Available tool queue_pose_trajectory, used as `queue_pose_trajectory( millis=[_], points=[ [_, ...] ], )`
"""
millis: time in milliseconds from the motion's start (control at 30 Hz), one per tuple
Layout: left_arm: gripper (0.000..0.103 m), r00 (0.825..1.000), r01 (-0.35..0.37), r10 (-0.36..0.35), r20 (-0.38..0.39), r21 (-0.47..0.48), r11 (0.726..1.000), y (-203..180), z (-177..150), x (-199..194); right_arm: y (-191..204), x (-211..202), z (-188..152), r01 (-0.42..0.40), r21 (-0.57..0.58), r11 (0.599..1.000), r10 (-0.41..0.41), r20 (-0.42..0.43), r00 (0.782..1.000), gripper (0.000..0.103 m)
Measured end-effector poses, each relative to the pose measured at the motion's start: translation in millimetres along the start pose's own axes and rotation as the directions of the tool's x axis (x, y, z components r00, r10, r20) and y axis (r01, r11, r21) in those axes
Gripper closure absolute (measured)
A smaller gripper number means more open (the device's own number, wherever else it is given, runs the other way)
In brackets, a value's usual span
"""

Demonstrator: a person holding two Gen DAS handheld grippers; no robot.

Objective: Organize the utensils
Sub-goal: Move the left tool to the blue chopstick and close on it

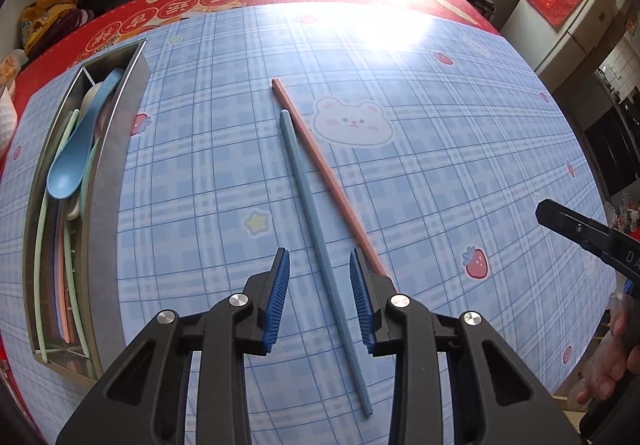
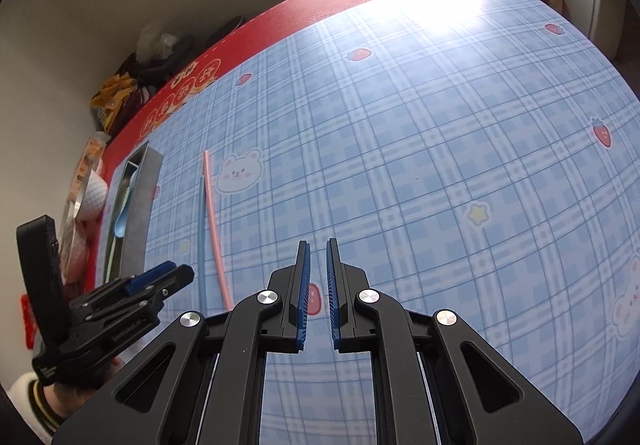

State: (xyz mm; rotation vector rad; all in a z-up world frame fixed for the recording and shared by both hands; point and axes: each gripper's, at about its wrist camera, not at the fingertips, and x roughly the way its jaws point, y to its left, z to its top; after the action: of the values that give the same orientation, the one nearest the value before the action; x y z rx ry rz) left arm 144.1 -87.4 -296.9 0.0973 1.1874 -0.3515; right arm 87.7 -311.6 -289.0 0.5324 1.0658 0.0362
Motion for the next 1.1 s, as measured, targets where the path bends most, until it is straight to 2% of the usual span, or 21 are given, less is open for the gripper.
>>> queue_pose_trajectory(
  millis=[267,667,1100],
  points=[
    [0.074,0.999,-0.033,0.033,-0.021,-0.013,0.999,-6,2,16,-10,0,8,0.000,-0.014,1.000,0.000,-0.010,1.000,0.094],
    [0.075,0.995,-0.095,0.094,0.027,0.037,0.995,-15,0,20,-11,1,10,-0.002,-0.009,1.000,0.002,-0.018,1.000,0.094],
    [0.075,0.996,-0.084,0.082,0.037,0.055,0.995,-14,-2,20,-3,9,4,-0.009,-0.005,1.000,0.009,-0.038,0.999,0.094]
  ],
)
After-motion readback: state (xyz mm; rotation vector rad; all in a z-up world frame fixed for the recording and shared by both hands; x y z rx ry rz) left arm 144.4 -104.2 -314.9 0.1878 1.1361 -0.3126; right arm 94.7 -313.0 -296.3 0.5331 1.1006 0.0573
